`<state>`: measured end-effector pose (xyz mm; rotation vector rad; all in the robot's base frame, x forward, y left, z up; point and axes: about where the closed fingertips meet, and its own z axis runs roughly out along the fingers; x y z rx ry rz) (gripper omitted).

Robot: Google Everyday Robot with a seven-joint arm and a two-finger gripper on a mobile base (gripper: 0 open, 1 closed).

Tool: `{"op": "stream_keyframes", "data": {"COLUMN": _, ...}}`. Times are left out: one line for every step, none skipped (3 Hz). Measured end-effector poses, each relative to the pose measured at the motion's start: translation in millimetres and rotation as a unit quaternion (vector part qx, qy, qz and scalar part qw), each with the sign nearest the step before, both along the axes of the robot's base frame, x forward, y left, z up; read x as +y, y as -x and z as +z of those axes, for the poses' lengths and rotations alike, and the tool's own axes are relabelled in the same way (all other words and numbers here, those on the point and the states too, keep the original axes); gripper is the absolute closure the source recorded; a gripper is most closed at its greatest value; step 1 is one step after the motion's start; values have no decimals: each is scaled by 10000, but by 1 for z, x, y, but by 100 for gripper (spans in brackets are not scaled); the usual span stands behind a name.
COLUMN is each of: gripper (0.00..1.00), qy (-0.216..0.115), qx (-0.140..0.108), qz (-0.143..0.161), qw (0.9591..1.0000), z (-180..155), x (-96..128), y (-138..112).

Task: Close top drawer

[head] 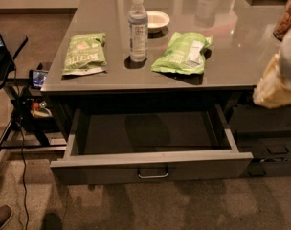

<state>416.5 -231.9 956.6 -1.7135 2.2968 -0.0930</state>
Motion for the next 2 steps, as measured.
{"op": "stream_keyframes", "data": {"gripper": 100, "qy": 157, "qx": 257, "qz": -119, "qw": 9995, "z": -38, "x": -15, "y": 33}}
{"op": "stream_keyframes", "data": {"gripper": 100, "qy": 218, "qx": 636, "qz": -236, "qw": 9975, "z": -93, "x": -28, "y": 59}}
